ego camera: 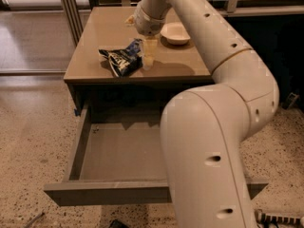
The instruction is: Place blue chip bag into top drawer
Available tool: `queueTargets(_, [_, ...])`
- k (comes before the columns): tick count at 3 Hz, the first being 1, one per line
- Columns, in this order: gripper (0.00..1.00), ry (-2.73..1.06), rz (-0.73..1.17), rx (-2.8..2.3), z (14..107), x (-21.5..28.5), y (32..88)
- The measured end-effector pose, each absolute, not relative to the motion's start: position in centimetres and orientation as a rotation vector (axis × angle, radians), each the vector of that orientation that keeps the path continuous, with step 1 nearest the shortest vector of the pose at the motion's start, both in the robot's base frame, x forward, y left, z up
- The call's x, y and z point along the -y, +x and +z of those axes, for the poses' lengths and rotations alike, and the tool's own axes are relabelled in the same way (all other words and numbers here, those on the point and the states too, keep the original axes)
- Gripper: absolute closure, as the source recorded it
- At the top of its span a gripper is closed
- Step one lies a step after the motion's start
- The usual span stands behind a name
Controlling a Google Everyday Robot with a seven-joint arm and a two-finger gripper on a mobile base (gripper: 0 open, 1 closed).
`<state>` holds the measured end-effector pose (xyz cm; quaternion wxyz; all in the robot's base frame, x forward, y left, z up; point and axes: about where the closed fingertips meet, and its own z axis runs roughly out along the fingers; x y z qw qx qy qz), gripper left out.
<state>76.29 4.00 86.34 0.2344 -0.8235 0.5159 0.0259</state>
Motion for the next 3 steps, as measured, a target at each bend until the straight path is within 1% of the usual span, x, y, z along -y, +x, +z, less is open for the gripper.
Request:
queueTargets(1, [0.00, -2.351, 0.100, -1.404, 84.31, -6.02, 76.62])
queueTargets(2, [0.19, -2.353, 0.100, -1.405, 84.25, -6.09, 76.73])
queueTargets(3, [0.42, -2.353, 0.100, -1.405, 84.25, -6.09, 76.73])
